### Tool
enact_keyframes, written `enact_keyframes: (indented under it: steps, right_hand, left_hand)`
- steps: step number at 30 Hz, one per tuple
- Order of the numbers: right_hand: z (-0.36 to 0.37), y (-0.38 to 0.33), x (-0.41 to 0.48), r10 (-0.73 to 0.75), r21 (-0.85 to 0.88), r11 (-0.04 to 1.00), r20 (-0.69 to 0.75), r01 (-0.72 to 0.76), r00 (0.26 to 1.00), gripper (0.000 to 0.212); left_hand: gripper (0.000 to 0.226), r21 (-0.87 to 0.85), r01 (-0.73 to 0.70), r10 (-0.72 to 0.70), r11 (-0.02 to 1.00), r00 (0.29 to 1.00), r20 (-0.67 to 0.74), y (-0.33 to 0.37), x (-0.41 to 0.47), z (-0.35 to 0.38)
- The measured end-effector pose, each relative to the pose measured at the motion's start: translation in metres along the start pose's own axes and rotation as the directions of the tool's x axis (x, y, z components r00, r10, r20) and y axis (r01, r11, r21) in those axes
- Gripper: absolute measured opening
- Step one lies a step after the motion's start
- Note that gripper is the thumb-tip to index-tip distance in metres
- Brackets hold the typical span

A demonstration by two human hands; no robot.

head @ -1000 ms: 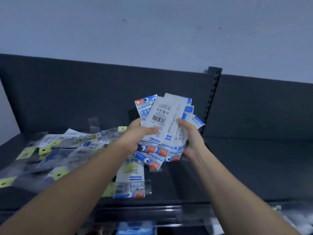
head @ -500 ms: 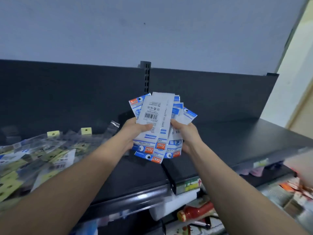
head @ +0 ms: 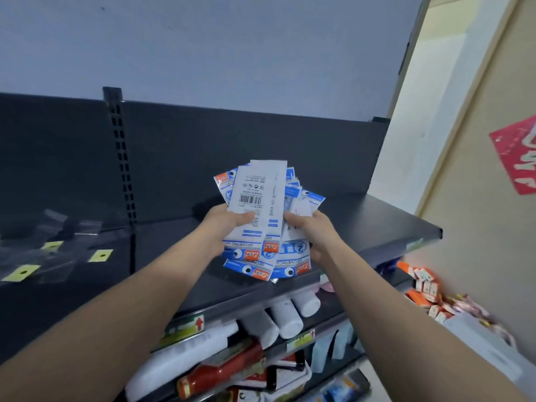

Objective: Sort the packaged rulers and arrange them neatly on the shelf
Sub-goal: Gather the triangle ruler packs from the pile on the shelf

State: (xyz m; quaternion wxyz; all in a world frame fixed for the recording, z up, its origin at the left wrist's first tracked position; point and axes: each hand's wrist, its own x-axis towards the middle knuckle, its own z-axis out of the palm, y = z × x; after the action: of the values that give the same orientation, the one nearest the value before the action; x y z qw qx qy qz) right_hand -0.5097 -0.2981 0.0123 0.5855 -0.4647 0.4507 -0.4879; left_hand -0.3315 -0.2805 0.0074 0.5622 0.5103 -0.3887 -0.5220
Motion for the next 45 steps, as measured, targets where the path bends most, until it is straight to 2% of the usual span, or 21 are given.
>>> enact_keyframes:
  steps: [9,20,24,28,37,45]
  right_hand:
    - [-0.100,-0.011,0.057,0.003,0.005,1.000,-0.097,-0.003,0.995,0.010]
    - [-0.191,-0.033,0.165,0.063,-0.006,0.998,-0.132,-0.064,0.989,0.013]
    - [-0.215,-0.038,0.196,0.076,0.008,0.997,-0.130,-0.076,0.989,0.027]
    - [-0.242,-0.043,0.227,0.097,0.002,0.995,-0.114,-0.098,0.989,0.023]
    - [-0.303,-0.041,0.291,0.169,-0.063,0.983,-0.027,-0.171,0.985,0.010]
    - [-0.346,-0.044,0.323,0.228,-0.139,0.967,0.092,-0.215,0.969,0.012]
  left_hand:
    - [0.014,0.045,0.017,-0.019,0.999,0.998,0.053,-0.016,0.062,0.107]
    - [0.014,0.062,0.072,-0.076,0.996,0.995,0.071,-0.028,0.165,0.205]
    - [0.011,0.047,0.087,-0.091,0.995,0.993,0.079,-0.029,0.191,0.231]
    - [0.015,0.044,0.108,-0.111,0.993,0.991,0.076,-0.032,0.214,0.258]
    - [0.018,0.101,0.146,-0.135,0.984,0.984,-0.113,-0.057,0.254,0.318]
    - [0.024,0.021,0.160,-0.148,0.987,0.951,-0.273,-0.082,0.266,0.364]
